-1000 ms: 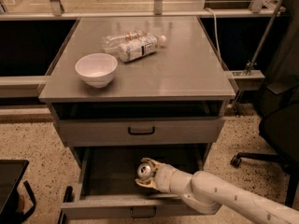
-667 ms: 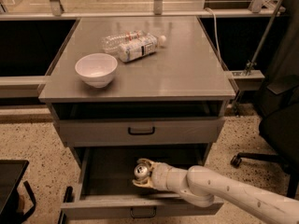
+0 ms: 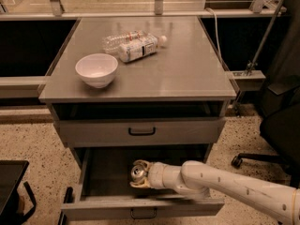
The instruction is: Place 7up can into middle drawer
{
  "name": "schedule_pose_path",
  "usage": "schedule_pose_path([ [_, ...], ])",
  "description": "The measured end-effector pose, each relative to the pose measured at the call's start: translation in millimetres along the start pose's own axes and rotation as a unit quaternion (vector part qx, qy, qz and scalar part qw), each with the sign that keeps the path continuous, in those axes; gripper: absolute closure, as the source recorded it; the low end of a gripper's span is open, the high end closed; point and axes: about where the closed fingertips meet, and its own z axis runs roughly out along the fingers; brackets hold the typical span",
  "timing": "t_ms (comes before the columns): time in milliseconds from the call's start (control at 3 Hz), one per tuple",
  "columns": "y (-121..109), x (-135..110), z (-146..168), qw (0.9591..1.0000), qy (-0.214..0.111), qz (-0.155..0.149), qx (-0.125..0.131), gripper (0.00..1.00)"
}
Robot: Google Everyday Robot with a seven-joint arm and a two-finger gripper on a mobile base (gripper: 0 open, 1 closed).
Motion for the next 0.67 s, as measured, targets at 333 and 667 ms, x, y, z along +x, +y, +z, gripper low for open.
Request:
schedule_pose_path([
  [333,4.6,7.7,9.9,0.9998,-0.003,0.016,-0.012,1.0],
  [667,4.6,7.8,10.0,0.9998,-0.003,0.016,-0.012,1.0],
])
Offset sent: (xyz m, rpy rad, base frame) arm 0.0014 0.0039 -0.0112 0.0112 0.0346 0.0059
